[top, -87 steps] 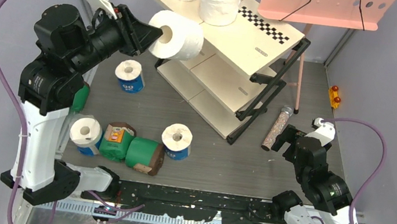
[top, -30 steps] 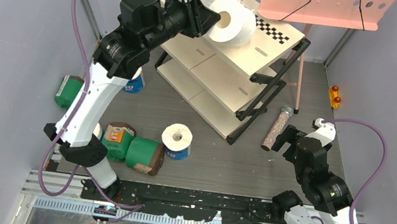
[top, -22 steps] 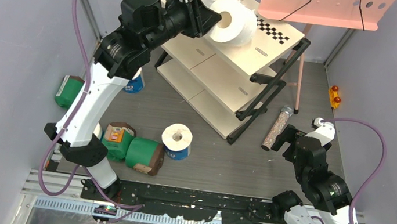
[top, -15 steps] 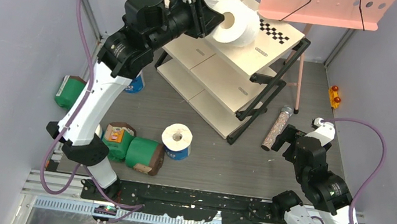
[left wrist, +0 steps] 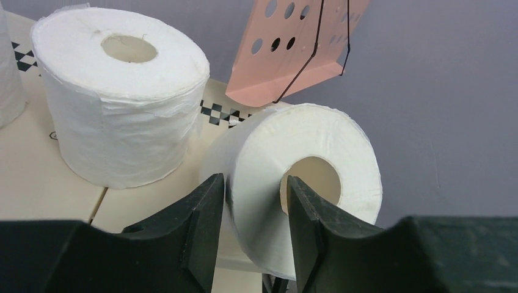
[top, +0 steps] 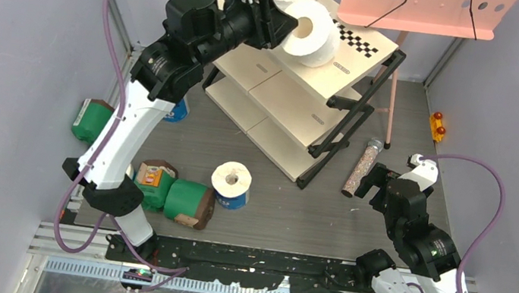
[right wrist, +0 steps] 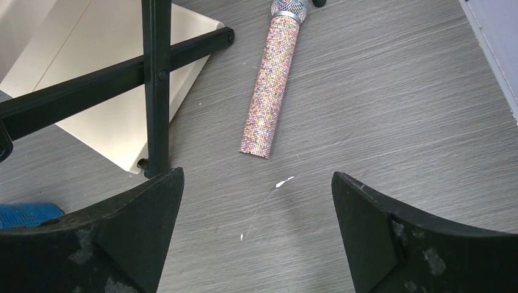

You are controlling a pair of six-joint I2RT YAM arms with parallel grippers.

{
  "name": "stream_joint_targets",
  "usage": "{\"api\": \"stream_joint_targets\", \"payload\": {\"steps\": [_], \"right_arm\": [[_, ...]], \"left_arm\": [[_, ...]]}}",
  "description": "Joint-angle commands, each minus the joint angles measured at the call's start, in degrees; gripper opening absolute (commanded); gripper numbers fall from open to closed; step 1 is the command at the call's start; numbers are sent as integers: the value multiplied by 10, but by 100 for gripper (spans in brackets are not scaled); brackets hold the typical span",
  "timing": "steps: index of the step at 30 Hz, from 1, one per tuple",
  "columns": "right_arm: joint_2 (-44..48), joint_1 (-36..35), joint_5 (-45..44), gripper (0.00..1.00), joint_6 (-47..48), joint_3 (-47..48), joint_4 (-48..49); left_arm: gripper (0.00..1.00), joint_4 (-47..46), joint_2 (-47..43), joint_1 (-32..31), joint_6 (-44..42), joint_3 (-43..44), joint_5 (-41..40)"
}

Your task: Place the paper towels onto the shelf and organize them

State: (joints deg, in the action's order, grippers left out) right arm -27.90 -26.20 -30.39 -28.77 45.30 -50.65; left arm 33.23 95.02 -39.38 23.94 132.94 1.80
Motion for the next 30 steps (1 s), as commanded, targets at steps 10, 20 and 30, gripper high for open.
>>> {"api": "stream_joint_targets", "payload": {"steps": [10,20,30], "right_arm": [[1,-3,-13,99,-1,3,16],[4,-3,-16,99,-2,3,16],[4,-3,-18,99,-1,5,16]], "left_arm": [[56,-58,-5,-3,12,17,16],[75,-46,-36,-3,-9,1,-1],[90,3,-139,-1,-70,-130,-85]]}}
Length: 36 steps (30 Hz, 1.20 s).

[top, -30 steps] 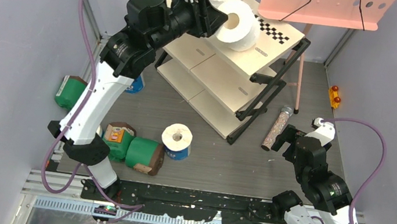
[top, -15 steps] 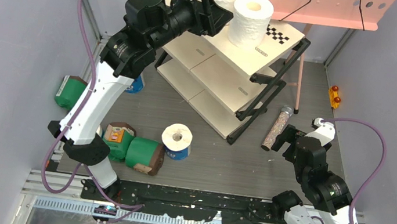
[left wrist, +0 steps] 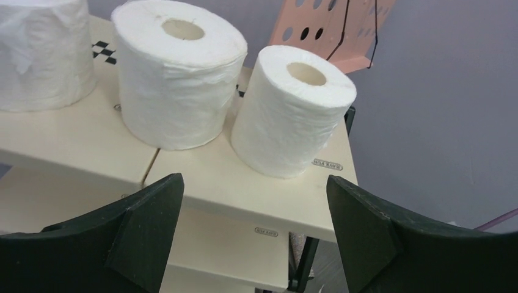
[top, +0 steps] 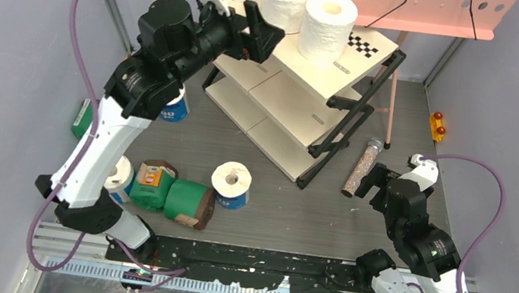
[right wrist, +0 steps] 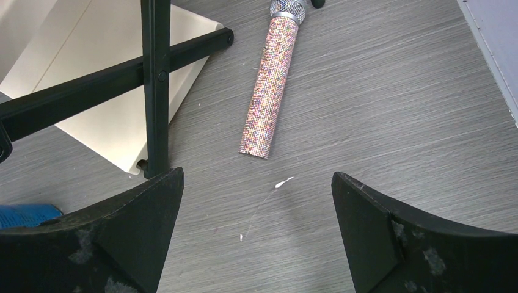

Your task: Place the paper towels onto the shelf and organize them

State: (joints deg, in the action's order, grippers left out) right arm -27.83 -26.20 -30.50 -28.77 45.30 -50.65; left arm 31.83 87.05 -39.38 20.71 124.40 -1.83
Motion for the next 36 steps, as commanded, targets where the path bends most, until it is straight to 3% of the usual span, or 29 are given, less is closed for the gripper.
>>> {"api": "stream_joint_targets", "payload": {"steps": [1,10,18,26,36], "right_arm": [[3,-3,-18,99,-1,6,15],[-3,-3,-20,99,3,13,11],[-12,-3,-27,99,20,31,5],[-15,-2,-76,99,68,61,3],[-6,-3,-93,99,67,52,8]], "left_arm": [[91,23,-73,-1,-44,-66,-59],[94,89,-217,7,-38,-309,-112],[95,121,-284,5,28,-513,-48],[94,92,-286,1,64,-659,-14],[88,45,-211,0,78,-721,-21]]}}
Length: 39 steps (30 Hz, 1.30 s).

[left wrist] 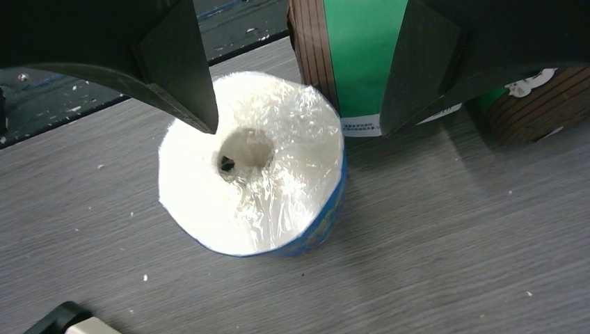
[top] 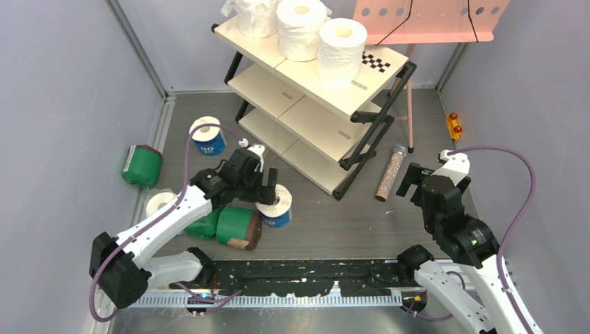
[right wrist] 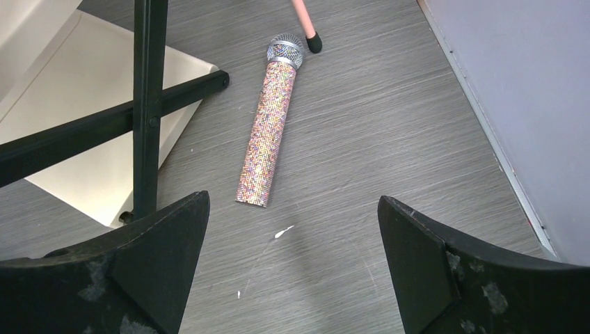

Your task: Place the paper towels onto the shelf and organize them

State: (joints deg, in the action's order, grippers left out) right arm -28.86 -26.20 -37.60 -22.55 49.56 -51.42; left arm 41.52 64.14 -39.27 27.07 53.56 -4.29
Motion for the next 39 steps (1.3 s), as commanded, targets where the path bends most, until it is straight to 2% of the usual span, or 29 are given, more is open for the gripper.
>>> {"api": "stream_joint_targets", "payload": {"steps": [1,11,17,21,28,39], "right_arm": [[6,-3,-23,99,4,9,15],[6,-3,-23,99,2,7,15],[0,-3,-23,98,3,7,16],[-1,-3,-21,98,4,6,17],[-2,-3,-20,98,5,5,18],[12,-3,-22,97,4,4,18]], "left_arm": [[87,-60,24,-1,17,-19,3],[69,-90,76,-1,27,-38,-1],[49,-88,76,-1,33,-42,-2],[41,-72,54,-1,31,-28,-15],[39,-8,7,31,-8,46,-32],[39,73,12,160,-94,231,-7]]}}
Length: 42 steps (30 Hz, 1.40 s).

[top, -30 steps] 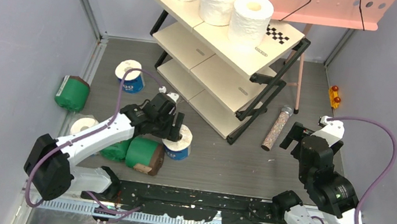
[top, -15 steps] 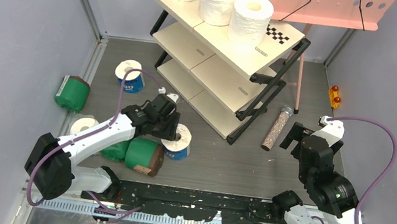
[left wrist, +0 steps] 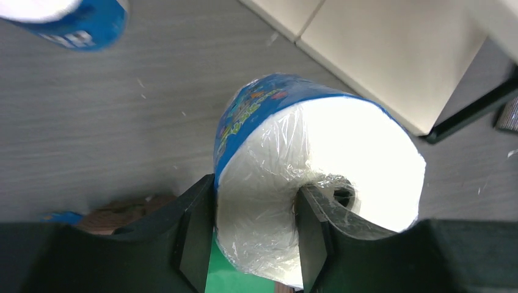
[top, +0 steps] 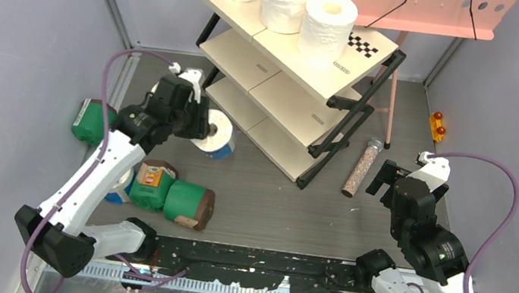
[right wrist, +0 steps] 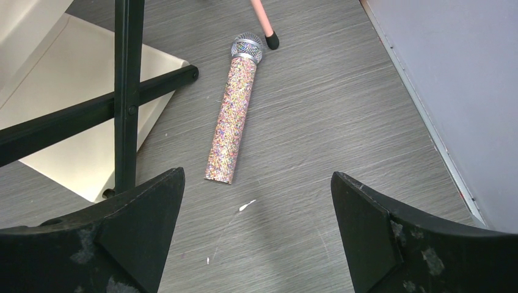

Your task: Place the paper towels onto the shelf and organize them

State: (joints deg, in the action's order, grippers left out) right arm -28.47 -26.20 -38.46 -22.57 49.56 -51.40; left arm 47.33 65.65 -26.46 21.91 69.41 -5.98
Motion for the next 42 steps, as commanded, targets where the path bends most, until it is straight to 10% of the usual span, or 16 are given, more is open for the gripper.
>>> {"api": "stream_joint_targets", "payload": {"steps": [1,22,42], "right_arm": [[9,-3,-14,97,4,4,18],[25,-3,-25,95,0,-1,18],[17,-3,-32,95,-2,-1,18]], "left_arm": [[39,17,2,44,-46,91,11],[42,-36,283,125,-74,472,26],[50,-135,363,139,-77,510,36]]}}
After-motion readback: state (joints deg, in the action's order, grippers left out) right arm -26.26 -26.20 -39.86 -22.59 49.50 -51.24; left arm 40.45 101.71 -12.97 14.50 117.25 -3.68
